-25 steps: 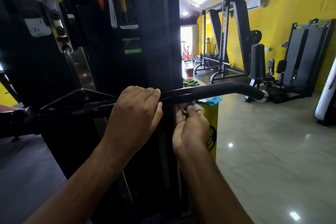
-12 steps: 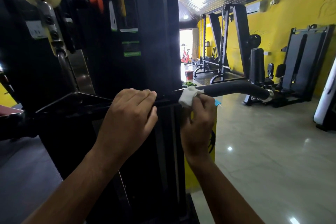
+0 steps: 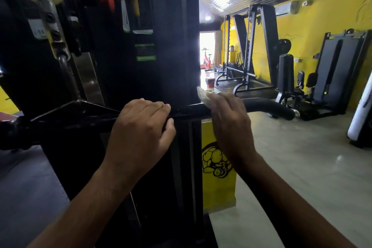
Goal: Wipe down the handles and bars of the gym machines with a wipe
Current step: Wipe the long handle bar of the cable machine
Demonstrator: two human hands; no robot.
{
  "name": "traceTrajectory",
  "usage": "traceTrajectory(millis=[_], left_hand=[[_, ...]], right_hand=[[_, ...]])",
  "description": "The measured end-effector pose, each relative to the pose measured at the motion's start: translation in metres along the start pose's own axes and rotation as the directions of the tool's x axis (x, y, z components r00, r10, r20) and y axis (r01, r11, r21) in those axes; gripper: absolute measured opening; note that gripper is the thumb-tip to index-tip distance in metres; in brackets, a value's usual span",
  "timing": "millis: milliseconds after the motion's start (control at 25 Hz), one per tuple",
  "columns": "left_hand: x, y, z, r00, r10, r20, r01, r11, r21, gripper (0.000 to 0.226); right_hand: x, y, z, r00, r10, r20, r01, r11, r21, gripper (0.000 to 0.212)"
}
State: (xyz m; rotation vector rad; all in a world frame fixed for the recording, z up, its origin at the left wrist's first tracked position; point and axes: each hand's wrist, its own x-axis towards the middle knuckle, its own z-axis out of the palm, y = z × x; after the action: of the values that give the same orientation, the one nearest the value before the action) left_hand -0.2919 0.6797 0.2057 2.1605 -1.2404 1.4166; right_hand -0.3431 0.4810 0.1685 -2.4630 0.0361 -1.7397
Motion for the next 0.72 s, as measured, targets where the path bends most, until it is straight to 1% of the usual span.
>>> traceTrajectory(millis=[40,80,120,160,200,240,280,320,360,440,480,520,560,600,640,680,720], left_hand=[[0.001,0.002,0.001,1.000,0.000,0.011,0.000,1.000,0.011,0.027],[0.003,0.004,0.003,1.000,0.005,0.026,-0.006,1.000,0.021,0.027],[0.005,0.005,0.005,0.999,0.010,0.043,-0.011,0.999,0.030,0.028],[0.007,0.006,0.006,0.998,0.010,0.060,-0.012,0.999,0.043,0.028],[0.007,0.007,0.009,0.997,0.006,0.073,-0.010,0.998,0.059,0.028],[0.007,0.008,0.011,0.997,0.003,0.081,-0.009,0.997,0.075,0.028],[0.006,0.010,0.014,0.996,0.003,0.086,-0.010,0.996,0.084,0.028],[0.004,0.011,0.017,0.996,0.004,0.092,-0.012,0.996,0.086,0.028],[0.003,0.012,0.020,0.995,0.004,0.098,-0.012,0.996,0.083,0.028],[0.000,0.013,0.025,0.995,0.010,0.103,-0.018,0.997,0.077,0.027],[-0.002,0.012,0.026,0.995,0.019,0.097,-0.026,0.997,0.077,0.026],[-0.004,0.011,0.027,0.995,0.027,0.092,-0.034,0.996,0.080,0.026],[-0.006,0.009,0.027,0.995,0.034,0.090,-0.042,0.995,0.086,0.026],[-0.008,0.008,0.028,0.995,0.041,0.092,-0.050,0.994,0.094,0.026],[-0.009,0.007,0.028,0.994,0.048,0.094,-0.057,0.993,0.100,0.027],[-0.010,0.007,0.028,0.994,0.052,0.097,-0.062,0.993,0.105,0.027],[-0.010,0.007,0.028,0.994,0.054,0.099,-0.064,0.992,0.107,0.026]], right_hand=[[-0.001,0.000,-0.001,0.996,-0.071,0.060,0.071,0.997,-0.014,0.034],[-0.001,0.003,-0.001,0.976,-0.172,0.129,0.180,0.983,-0.047,0.038],[0.000,0.009,-0.003,0.956,-0.227,0.185,0.242,0.968,-0.063,0.040],[0.004,0.016,-0.005,0.958,-0.189,0.213,0.207,0.976,-0.063,0.040],[0.008,0.022,-0.008,0.968,-0.071,0.240,0.087,0.994,-0.060,0.038],[0.011,0.027,-0.010,0.965,0.070,0.251,-0.064,0.997,-0.033,0.036],[0.012,0.029,-0.010,0.950,0.149,0.273,-0.156,0.988,0.004,0.034],[0.013,0.027,-0.008,0.945,0.132,0.300,-0.151,0.988,0.041,0.033],[0.014,0.022,-0.005,0.940,0.058,0.336,-0.093,0.992,0.089,0.034],[0.019,0.018,0.004,0.899,-0.117,0.421,0.062,0.988,0.143,0.037],[0.028,0.020,0.004,0.874,-0.130,0.468,0.068,0.987,0.147,0.035],[0.038,0.022,0.004,0.844,-0.098,0.527,0.020,0.988,0.152,0.032],[0.048,0.021,0.003,0.805,-0.089,0.586,-0.031,0.981,0.192,0.029],[0.055,0.018,0.002,0.773,-0.116,0.624,-0.069,0.962,0.264,0.028],[0.061,0.014,0.001,0.746,-0.170,0.643,-0.053,0.949,0.312,0.027],[0.066,0.013,0.003,0.709,-0.221,0.670,-0.012,0.946,0.325,0.029],[0.072,0.016,0.006,0.659,-0.239,0.714,0.018,0.953,0.302,0.030]])
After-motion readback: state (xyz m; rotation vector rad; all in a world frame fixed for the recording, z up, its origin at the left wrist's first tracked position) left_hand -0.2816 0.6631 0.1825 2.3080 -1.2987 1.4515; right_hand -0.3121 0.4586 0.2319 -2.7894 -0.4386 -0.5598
